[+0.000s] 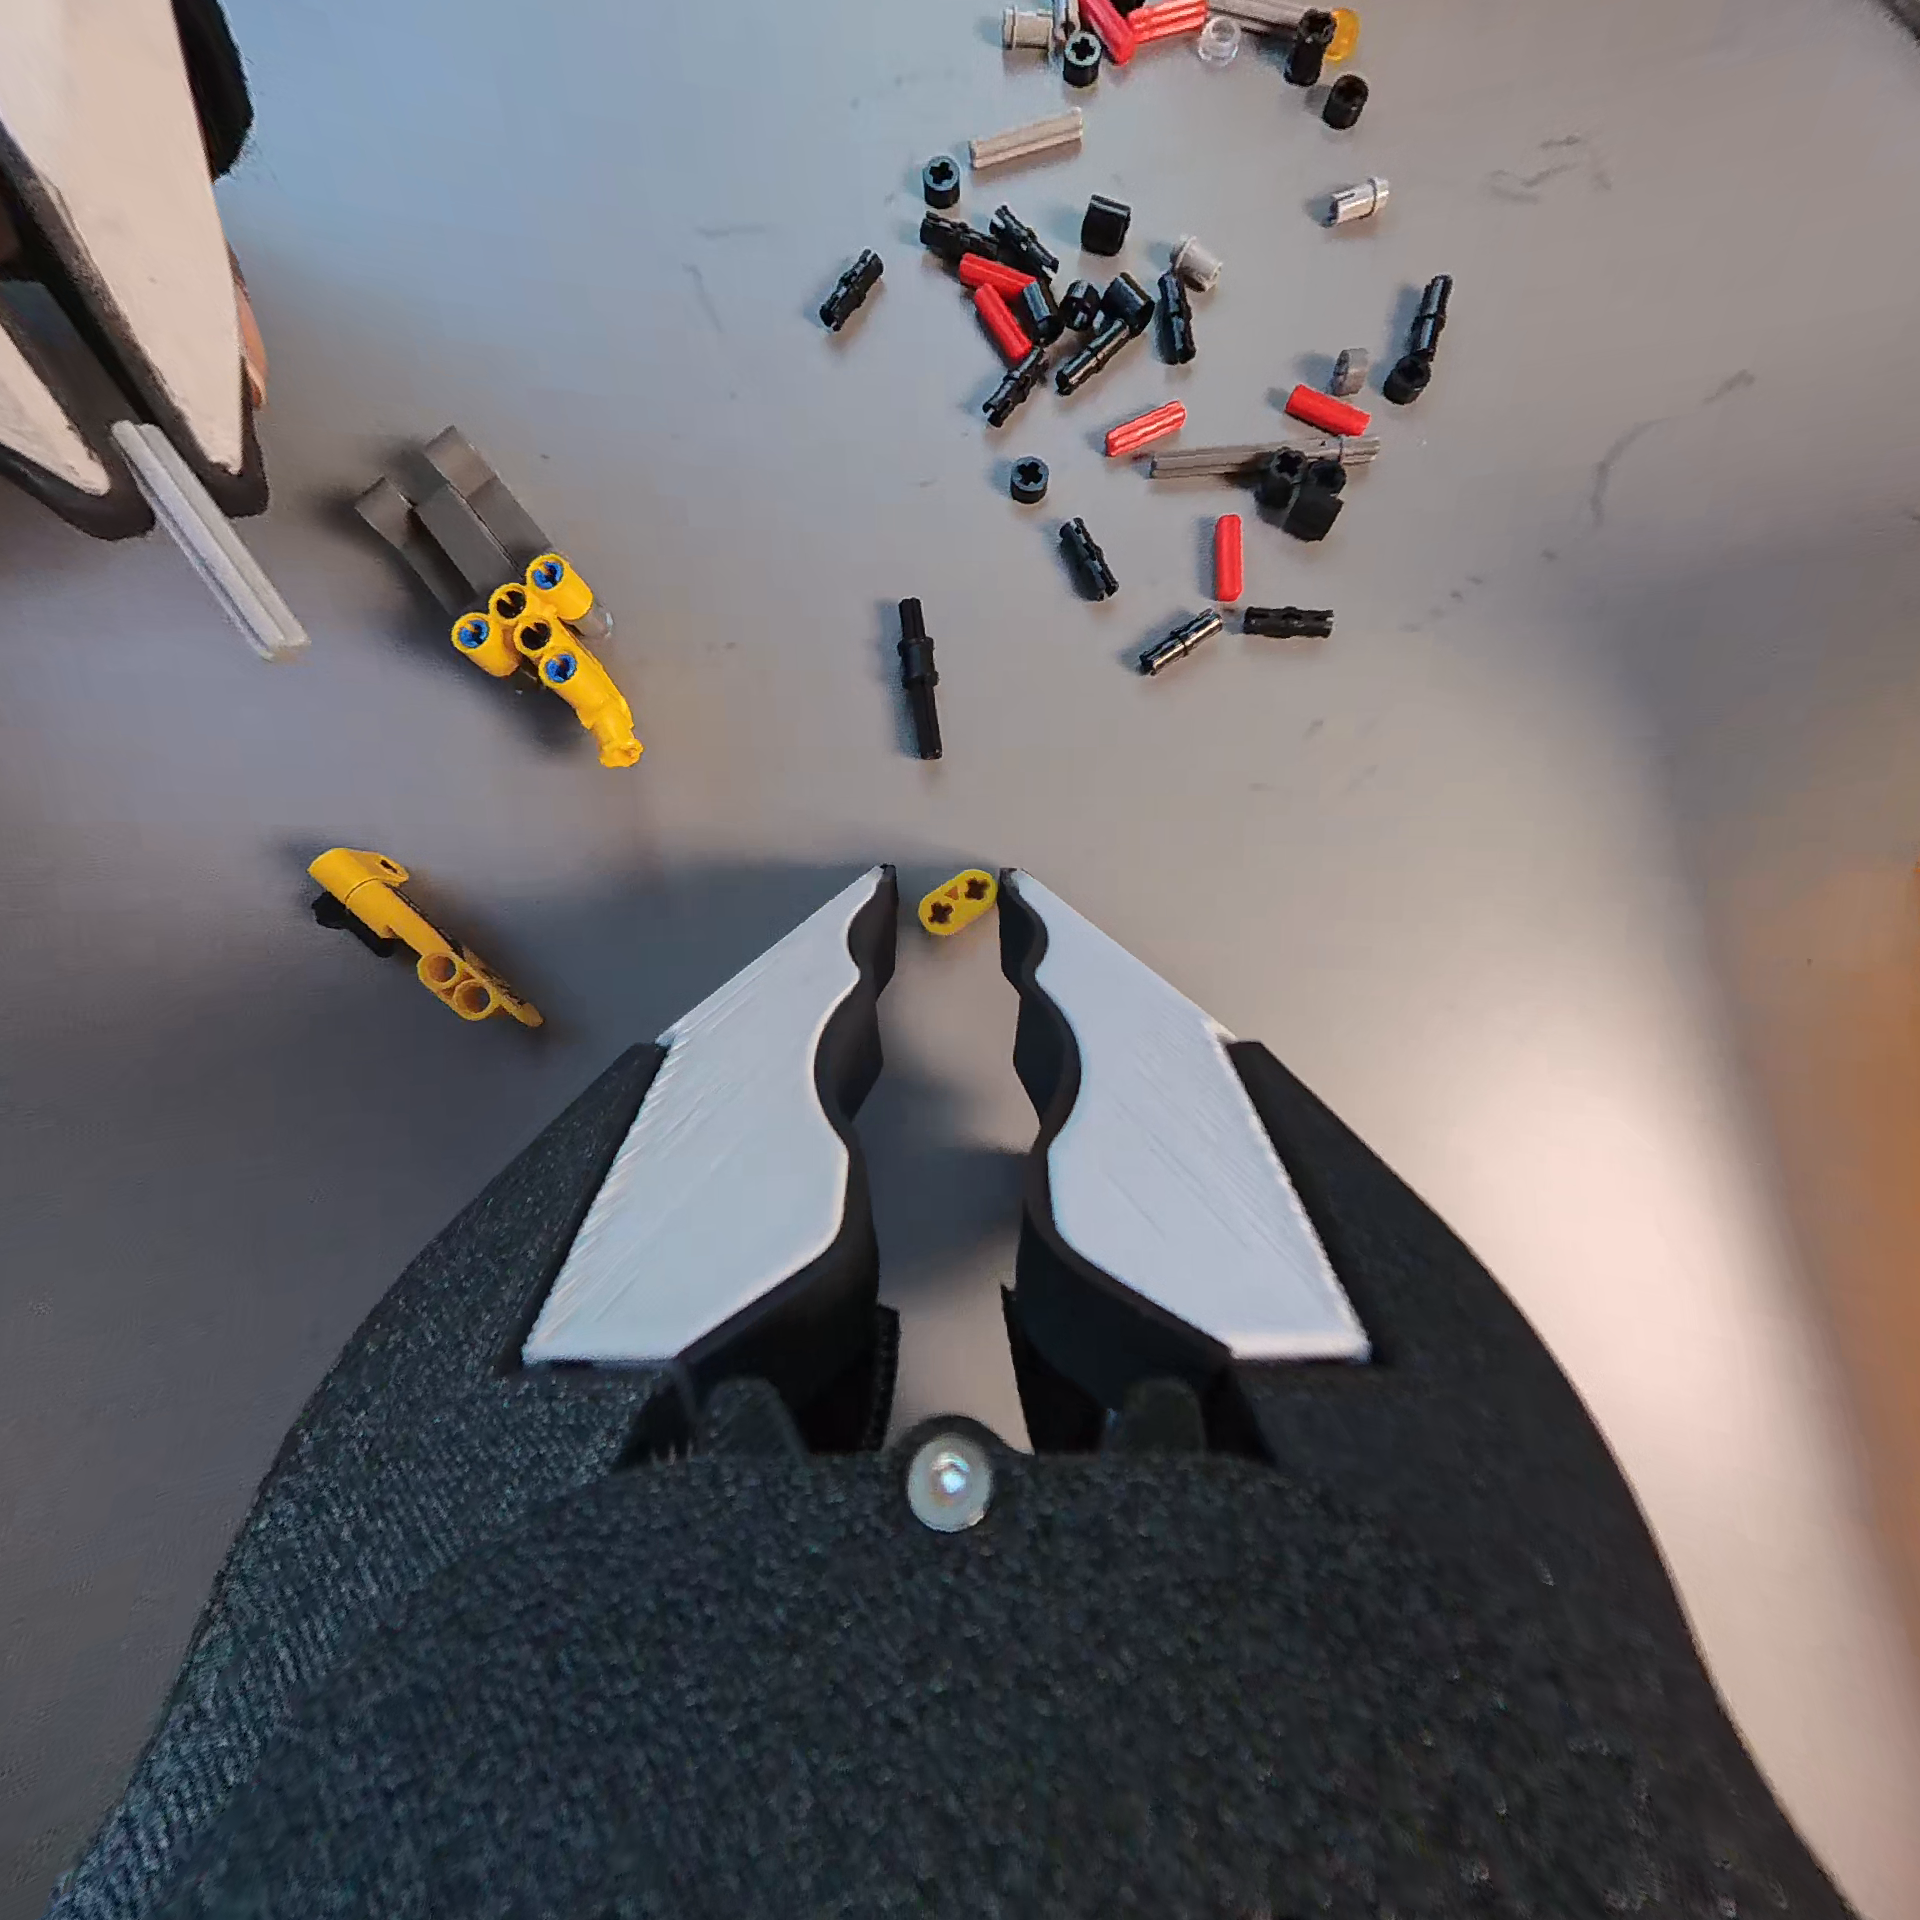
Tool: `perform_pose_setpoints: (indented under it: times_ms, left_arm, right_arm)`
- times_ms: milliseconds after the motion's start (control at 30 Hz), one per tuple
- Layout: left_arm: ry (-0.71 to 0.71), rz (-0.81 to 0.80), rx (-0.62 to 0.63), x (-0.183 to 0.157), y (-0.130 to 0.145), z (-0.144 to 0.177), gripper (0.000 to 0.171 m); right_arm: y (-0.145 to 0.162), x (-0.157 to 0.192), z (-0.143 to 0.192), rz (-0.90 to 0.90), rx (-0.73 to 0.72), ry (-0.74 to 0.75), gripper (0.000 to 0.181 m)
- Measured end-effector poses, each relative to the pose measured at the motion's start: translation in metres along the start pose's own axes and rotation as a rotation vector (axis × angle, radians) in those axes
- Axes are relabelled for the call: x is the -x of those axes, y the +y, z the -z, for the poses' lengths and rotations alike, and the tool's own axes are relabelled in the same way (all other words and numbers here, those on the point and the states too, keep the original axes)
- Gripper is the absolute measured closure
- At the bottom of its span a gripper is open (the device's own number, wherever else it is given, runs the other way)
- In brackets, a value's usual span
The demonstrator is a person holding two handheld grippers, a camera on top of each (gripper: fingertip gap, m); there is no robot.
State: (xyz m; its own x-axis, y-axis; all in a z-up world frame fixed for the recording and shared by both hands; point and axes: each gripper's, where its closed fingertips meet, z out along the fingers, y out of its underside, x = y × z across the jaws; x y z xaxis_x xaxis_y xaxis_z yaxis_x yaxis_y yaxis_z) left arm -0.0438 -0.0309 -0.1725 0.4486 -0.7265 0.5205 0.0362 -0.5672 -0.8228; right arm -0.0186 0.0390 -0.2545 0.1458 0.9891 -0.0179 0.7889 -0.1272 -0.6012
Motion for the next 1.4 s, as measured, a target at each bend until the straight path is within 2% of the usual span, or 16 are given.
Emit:
perform_pose_setpoints:
  times_ms: [233,567,700,767,967,1200,1400]
  left_arm:
    - [0.005,0.004,0.018,-0.001,0.004,-0.002,0.168]
    - [0.011,0.008,0.031,-0.002,0.006,-0.003,0.167]
    - [0.013,0.009,0.033,-0.002,0.007,-0.003,0.167]
    - [0.014,0.011,0.037,-0.002,0.007,-0.003,0.167]
    - [0.013,0.012,0.041,-0.001,0.008,-0.004,0.167]
    - [0.018,0.015,0.06,-0.002,0.012,-0.006,0.167]
    - [0.016,0.017,0.067,-0.002,0.014,-0.006,0.167]
  right_arm:
    - [0.003,-0.002,0.0,-0.026,0.02,0.036,0.164]
    - [0.002,-0.003,0.0,-0.003,0.033,0.011,0.169]
    - [0.001,-0.001,0.0,0.107,0.021,-0.028,0.17]
    - [0.002,0.006,0.001,0.165,0.018,-0.099,0.17]
    - [0.008,0.011,0.007,0.199,0.03,-0.197,0.17]
    - [0.0,0.008,0.007,0.121,-0.01,-0.189,0.169]
    - [0.001,0.009,0.0,0.101,0.022,-0.175,0.169]
